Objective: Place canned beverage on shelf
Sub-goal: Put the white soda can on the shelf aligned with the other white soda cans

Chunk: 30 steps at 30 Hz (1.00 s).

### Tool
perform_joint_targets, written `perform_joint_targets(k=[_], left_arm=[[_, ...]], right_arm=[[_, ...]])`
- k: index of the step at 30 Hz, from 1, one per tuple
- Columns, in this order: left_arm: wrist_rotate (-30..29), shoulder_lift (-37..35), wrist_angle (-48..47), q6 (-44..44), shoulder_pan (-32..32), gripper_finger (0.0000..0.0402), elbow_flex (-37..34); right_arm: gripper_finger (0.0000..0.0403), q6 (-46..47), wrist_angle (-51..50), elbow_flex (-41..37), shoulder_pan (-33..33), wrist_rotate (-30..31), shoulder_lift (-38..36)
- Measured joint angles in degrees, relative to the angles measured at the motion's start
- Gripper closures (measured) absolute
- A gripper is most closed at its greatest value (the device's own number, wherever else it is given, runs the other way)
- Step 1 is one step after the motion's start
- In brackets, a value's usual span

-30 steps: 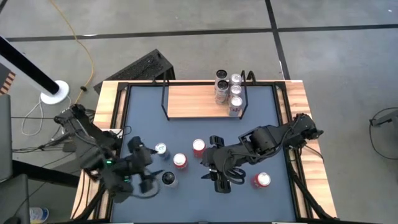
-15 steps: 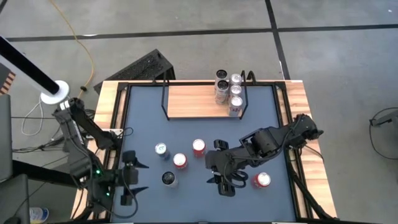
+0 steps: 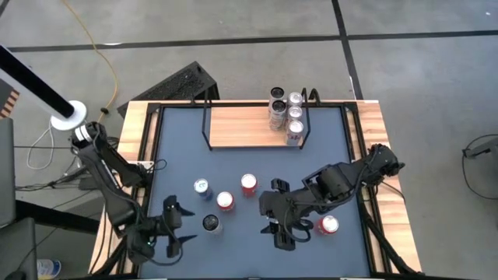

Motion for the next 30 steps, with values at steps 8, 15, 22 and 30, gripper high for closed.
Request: perform_joint_targets(k=[8, 15, 22, 30], left_arm=[[0.33, 2.41, 10.52, -4.76, -2.27, 0.0069, -10.96], [-5.92, 8.41, 24.26, -5.27, -2.25, 0.0069, -15.22], [-7.72, 16.48, 40.18, 4.98, -0.99, 0.0069, -15.11], [-9.96, 22.25, 37.91, 0.88, 2.05, 0.0069, -15.22]], right_arm=[[0.0184, 1.09, -0.15, 0.00, 0.03, 1.36, 0.00], [0.0184, 1.23, 0.12, 0.00, -0.10, 4.45, 0.27], [0.0184, 1.79, 0.34, 0.00, -1.18, 4.50, 1.33], [0.0184, 5.10, 0.77, -0.08, -1.16, 4.20, 2.23]])
